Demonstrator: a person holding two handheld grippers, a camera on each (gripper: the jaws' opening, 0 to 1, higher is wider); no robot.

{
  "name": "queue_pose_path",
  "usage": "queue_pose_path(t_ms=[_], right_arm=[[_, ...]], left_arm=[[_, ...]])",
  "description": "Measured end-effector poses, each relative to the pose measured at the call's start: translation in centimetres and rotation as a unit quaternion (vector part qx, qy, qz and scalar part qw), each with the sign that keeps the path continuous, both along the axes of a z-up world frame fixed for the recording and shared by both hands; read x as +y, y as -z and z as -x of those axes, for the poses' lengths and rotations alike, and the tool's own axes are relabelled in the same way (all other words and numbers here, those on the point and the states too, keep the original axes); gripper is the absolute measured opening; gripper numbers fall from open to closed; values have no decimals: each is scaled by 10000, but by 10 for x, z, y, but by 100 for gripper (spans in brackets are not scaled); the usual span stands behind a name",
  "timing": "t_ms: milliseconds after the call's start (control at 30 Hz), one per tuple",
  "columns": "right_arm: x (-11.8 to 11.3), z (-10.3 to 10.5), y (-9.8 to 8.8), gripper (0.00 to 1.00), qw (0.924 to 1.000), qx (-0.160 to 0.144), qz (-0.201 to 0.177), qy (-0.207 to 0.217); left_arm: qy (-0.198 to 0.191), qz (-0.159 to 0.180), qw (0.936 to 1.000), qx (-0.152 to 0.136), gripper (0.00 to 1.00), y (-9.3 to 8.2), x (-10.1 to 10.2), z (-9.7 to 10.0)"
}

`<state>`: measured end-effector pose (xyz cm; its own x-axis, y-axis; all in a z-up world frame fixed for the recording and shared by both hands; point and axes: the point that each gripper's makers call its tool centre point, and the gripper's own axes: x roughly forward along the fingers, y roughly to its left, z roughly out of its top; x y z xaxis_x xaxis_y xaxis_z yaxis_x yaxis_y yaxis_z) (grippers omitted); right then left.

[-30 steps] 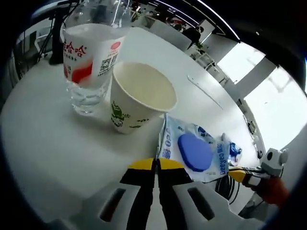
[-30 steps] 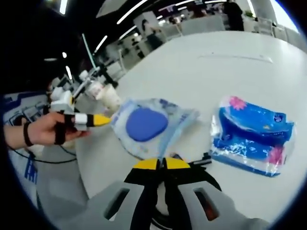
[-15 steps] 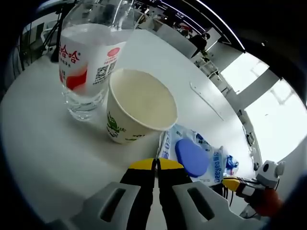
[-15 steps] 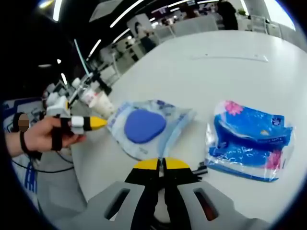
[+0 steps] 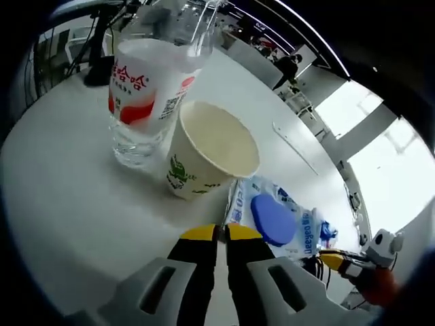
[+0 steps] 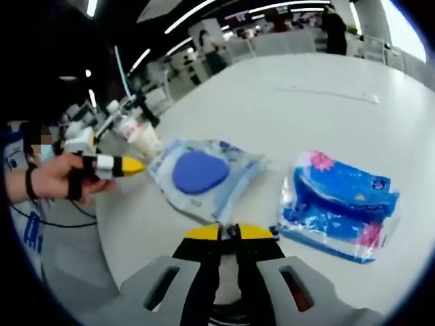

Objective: Arrange the tabletop items into an orderly group along one side of the table until the central work area is clear of visible clutter.

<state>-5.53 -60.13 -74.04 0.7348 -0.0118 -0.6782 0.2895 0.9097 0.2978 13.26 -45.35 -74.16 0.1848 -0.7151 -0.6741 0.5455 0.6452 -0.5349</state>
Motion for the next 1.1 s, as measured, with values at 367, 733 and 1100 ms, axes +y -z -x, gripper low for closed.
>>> queue_pose_path(t_ms=[367, 733, 1100], right_arm=[[2, 24, 7, 9, 9991, 210, 304, -193], [-8, 24, -1, 10, 9976, -48, 667, 172], [-16, 34, 2, 7, 9957, 91, 877, 275]], left_arm=[[797, -289, 9945, -620, 3, -9, 33, 27], [1332, -171, 9897, -504, 4, -8, 31, 67], [1680, -3, 9855, -236, 5, -1, 4, 112]])
